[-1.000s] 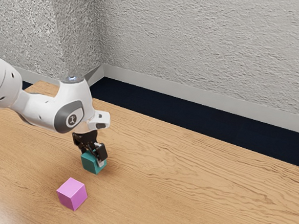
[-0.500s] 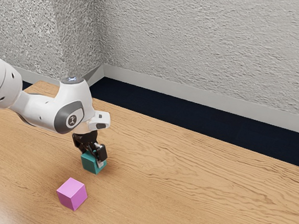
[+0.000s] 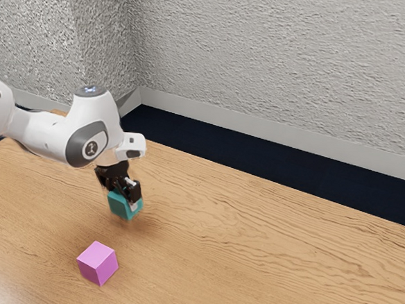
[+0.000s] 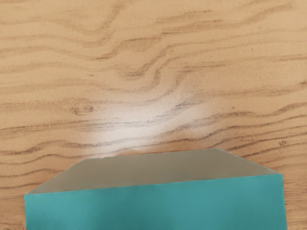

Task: Pick up the blue block with one arm, and put the blue block on the pink block with one arm

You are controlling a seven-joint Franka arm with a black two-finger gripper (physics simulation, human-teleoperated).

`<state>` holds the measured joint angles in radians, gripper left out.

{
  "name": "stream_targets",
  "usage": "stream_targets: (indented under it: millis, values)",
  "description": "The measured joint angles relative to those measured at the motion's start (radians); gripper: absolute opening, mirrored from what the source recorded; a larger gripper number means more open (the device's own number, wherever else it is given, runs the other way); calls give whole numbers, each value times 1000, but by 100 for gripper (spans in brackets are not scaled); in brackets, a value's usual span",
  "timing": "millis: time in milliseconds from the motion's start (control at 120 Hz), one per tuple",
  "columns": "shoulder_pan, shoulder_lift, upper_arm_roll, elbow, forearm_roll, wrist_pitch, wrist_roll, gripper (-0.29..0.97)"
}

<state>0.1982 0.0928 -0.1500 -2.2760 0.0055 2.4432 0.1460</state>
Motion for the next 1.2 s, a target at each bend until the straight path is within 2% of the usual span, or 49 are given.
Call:
stream_targets:
  millis: [208,425,817,1200]
  values:
    - [10,-199,-26,-185,3,-35,-31,32]
    - [-1,-302,-45,-292,3,-50,-64,31]
    - [-21,-389,-67,-361,-55,-127,-95,32]
    - [-40,-399,-69,-373,-78,-172,-104,32]
